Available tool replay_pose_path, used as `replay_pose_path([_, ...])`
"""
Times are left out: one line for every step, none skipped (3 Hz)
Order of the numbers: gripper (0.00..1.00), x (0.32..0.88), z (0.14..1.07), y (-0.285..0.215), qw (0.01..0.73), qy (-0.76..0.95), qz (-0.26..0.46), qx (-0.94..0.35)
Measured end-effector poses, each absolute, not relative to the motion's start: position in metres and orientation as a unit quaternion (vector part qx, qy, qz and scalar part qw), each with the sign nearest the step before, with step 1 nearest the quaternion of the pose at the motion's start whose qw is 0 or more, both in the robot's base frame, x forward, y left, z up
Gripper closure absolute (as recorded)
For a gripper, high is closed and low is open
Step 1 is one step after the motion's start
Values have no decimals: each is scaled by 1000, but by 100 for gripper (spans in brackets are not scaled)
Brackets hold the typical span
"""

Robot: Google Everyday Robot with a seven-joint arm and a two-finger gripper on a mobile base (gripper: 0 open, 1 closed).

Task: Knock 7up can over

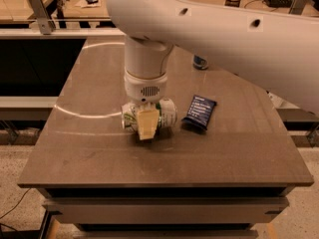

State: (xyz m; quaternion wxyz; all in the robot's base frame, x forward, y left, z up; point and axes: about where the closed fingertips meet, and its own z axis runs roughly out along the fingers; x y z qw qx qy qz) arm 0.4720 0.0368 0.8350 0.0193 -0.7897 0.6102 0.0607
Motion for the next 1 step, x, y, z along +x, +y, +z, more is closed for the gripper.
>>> replay_pose_path([67,473,835,38,21,610,60,-790])
